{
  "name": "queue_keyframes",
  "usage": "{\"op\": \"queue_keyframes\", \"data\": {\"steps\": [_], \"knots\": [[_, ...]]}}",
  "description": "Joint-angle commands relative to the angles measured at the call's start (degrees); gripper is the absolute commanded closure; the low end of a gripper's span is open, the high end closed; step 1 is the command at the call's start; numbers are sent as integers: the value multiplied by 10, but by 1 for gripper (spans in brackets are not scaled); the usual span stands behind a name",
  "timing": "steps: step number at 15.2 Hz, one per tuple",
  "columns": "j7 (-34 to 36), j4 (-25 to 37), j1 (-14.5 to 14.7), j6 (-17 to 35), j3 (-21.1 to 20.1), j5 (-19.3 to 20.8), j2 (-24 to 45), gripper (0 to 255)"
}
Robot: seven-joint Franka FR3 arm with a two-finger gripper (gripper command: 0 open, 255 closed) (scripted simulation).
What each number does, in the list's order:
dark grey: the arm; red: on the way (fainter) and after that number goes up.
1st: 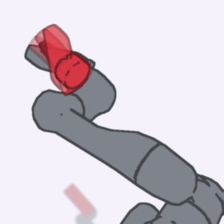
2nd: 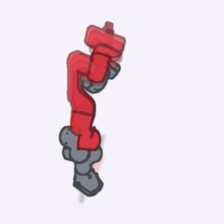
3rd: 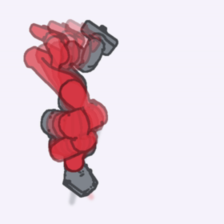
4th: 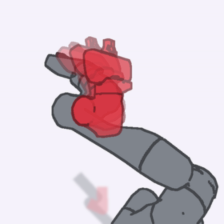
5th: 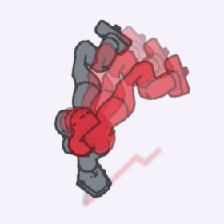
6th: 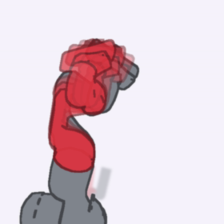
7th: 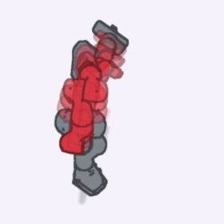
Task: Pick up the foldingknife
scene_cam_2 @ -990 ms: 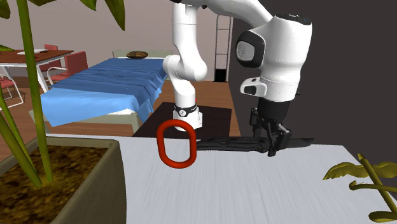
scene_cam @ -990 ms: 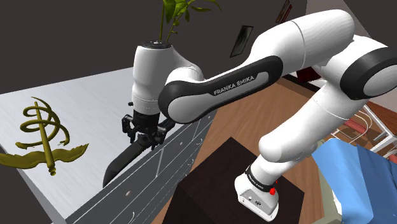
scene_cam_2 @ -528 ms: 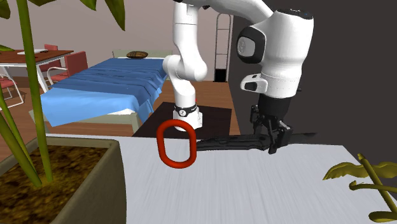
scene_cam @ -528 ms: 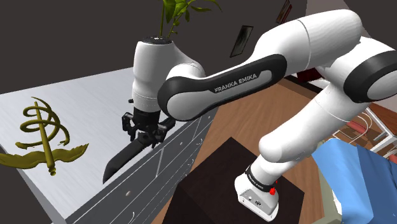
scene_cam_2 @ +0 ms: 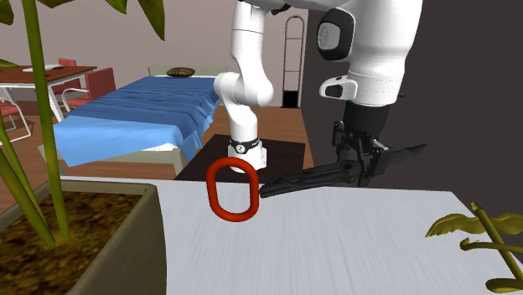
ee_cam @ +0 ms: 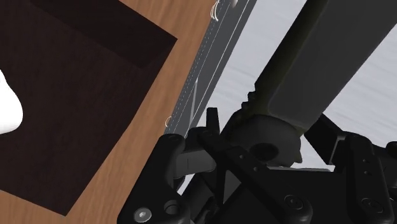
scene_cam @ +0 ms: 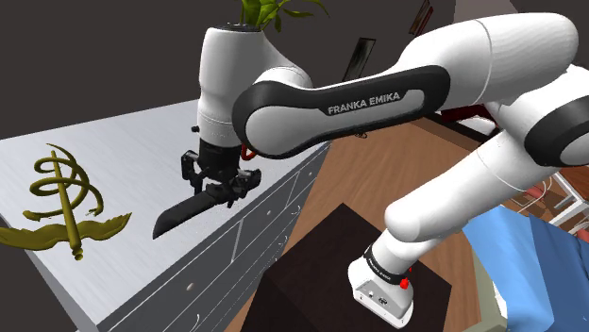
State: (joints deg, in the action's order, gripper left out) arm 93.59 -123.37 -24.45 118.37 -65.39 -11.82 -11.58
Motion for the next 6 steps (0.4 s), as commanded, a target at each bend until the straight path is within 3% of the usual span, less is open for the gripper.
{"op": "queue_keyframes", "data": {"steps": [1,6], "knots": [[-7,11,3,-17,9,-6,-9,255],[-14,28,9,-43,22,-15,-21,255]]}}
